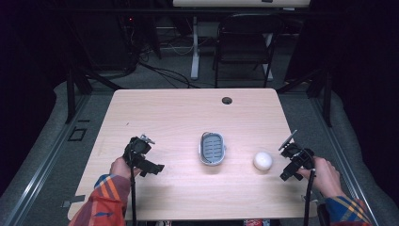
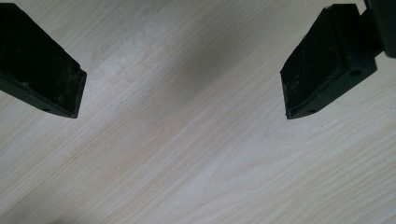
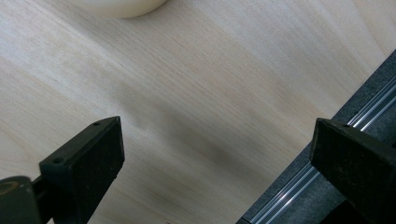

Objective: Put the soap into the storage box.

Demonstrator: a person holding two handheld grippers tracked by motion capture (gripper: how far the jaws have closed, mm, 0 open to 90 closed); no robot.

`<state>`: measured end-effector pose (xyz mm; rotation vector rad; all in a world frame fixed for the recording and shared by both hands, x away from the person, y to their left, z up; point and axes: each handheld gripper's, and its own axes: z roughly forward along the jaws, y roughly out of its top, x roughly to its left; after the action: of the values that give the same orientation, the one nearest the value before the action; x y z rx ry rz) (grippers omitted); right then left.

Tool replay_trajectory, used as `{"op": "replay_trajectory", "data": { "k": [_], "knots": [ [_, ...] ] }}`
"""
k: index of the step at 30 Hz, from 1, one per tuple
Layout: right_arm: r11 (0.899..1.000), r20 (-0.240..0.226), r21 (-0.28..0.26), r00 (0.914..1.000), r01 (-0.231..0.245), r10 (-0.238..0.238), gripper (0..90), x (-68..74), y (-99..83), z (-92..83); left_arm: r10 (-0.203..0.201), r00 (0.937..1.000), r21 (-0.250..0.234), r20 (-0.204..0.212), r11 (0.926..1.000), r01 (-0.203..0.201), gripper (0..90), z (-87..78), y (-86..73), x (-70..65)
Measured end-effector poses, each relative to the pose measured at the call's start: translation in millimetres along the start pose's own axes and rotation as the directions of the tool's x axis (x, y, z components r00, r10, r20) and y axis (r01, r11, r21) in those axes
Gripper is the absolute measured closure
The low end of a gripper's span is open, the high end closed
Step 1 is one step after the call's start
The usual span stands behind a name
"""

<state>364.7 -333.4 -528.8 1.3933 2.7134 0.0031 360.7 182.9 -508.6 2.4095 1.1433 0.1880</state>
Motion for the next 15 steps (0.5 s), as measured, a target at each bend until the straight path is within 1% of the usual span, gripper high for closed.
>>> {"op": "replay_trajectory", "data": {
  "k": [3, 5, 6, 7, 8, 9, 10, 11, 12, 13, 15],
  "knots": [
    [1.0, -0.001, 0.01, 1.0, 0.002, -0.002, 2.9, 0.6, 0.2, -0.3, 0.002, 1.0, 0.002, 0.0, 1.0, -0.002, 0.1, -0.3, 0.0, -0.2],
    [1.0, 0.002, 0.005, 1.0, 0.002, -0.002, 2.8, 0.8, 0.4, 0.9, 0.003, 1.0, 0.003, 0.002, 1.0, -0.003, 0.1, -0.2, -0.1, -0.3],
    [1.0, -0.007, -0.008, 0.9999, -0.014, 0.013, 2.8, 1.9, 0.1, 2.4, 0.003, 1.0, 0.002, 0.002, 1.0, -0.003, 0.0, -0.2, -0.2, -0.1],
    [1.0, -0.007, -0.008, 0.9999, -0.014, 0.013, 2.8, 1.9, 0.1, 2.4, 0.003, 1.0, 0.002, 0.002, 1.0, -0.003, 0.1, -0.2, -0.2, -0.1],
    [1.0, 0.003, 0.024, 0.9998, 0.018, -0.019, 2.5, 0.9, 2.1, 1.1, 0.004, 1.0, 0.002, 0.001, 1.0, -0.004, 0.1, -0.4, -0.3, 0.4],
    [1.0, 0.002, 0.022, 0.9998, 0.018, -0.018, 2.3, 1.2, 2.3, 1.6, 0.003, 1.0, 0.002, 0.002, 1.0, -0.003, 0.1, -0.2, -0.2, 0.5],
    [1.0, -0.008, -0.001, 1.0, -0.006, 0.006, 2.2, 2.9, 1.9, 3.8, 0.001, 1.0, -0.002, 0.001, 1.0, -0.001, 0.0, 0.1, -0.1, 0.2],
    [1.0, -0.008, -0.001, 1.0, -0.006, 0.006, 2.2, 2.9, 1.9, 3.8, 0.001, 1.0, -0.002, 0.001, 1.0, -0.001, 0.1, 0.1, -0.1, 0.2],
    [0.999, -0.004, 0.034, 0.9998, 0.02, -0.02, 1.9, 1.6, 3.6, 2.1, 0.002, 1.0, 0.001, 0.005, 1.0, -0.002, 0.1, 0.4, 0.4, -0.3],
    [0.999, -0.003, 0.043, 0.9997, 0.023, -0.022, 1.9, 1.7, 3.8, 1.7, 0.004, 1.0, 0.002, 0.006, 1.0, -0.004, 0.1, 0.4, 0.5, -0.4],
    [1.0, -0.013, 0.026, 0.9998, 0.012, -0.012, 1.8, 2.6, 3.0, 2.9, 0.002, 1.0, 0.001, 0.003, 1.0, -0.002, 0.1, 0.2, 0.1, -0.3]
  ]
}}
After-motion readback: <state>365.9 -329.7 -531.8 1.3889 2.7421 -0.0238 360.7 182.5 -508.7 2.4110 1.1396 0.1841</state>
